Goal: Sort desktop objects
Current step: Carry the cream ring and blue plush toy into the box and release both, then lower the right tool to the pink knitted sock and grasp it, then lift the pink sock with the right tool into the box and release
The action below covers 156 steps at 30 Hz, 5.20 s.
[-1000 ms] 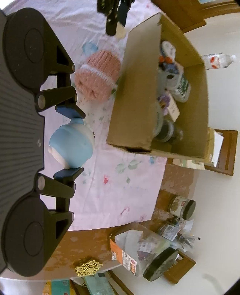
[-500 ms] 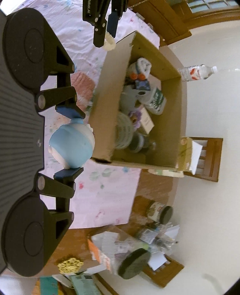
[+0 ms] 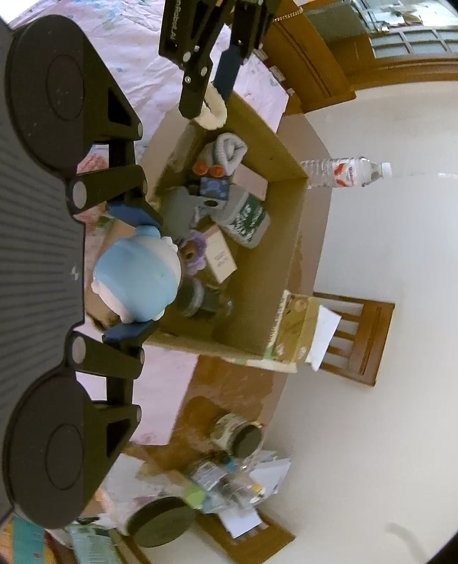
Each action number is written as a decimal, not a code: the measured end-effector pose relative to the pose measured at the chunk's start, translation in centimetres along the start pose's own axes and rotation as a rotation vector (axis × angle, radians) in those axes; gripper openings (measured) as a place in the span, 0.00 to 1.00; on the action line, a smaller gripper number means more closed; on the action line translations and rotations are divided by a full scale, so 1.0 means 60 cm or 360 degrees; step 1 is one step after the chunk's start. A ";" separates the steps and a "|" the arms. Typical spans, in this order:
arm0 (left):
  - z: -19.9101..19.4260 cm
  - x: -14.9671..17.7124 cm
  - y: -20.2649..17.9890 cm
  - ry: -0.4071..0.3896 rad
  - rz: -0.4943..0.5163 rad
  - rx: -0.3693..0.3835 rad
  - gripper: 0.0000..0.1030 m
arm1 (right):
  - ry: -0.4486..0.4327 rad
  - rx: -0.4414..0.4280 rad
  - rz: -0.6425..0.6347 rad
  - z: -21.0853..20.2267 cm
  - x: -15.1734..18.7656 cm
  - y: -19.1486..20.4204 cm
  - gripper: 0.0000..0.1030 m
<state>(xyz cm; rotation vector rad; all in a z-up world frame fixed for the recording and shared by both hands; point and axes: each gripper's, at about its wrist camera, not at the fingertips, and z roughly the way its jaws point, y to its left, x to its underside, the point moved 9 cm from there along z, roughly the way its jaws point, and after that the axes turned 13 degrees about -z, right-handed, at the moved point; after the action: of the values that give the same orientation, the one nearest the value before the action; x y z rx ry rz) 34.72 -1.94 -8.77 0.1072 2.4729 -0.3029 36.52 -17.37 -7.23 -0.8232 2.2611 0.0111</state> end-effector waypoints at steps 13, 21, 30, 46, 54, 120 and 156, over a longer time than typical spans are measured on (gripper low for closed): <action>0.026 -0.046 0.009 -0.0009 0.0074 -0.0061 0.35 | -0.0008 0.0001 -0.0098 0.038 -0.060 -0.014 0.58; 0.034 -0.058 0.013 -0.0016 0.0081 -0.0080 0.36 | -0.0031 -0.0007 -0.0138 0.039 -0.083 -0.005 0.58; 0.033 -0.055 0.008 -0.0014 0.0155 -0.0113 0.68 | -0.0067 0.0054 -0.0091 0.030 -0.089 -0.013 0.81; -0.013 -0.047 0.003 -0.0058 0.0076 -0.0119 0.86 | -0.0079 0.0046 -0.0008 -0.001 -0.065 -0.002 0.91; -0.039 -0.015 0.001 -0.0076 0.0025 -0.0107 0.87 | -0.0069 0.0032 0.0084 -0.023 -0.033 0.009 0.91; -0.034 0.175 0.069 0.0038 -0.0400 -0.0274 0.88 | 0.0176 -0.0372 -0.0359 0.177 0.131 0.178 0.92; -0.050 0.135 0.045 0.0028 -0.0290 -0.0202 0.88 | 0.0156 -0.0431 -0.0269 0.079 0.087 0.161 0.69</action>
<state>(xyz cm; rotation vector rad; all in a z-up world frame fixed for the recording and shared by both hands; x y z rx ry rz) 26.91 1.42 -11.90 -0.1703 2.5163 -0.2212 31.25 -11.47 -16.23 -1.1790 2.3046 0.2064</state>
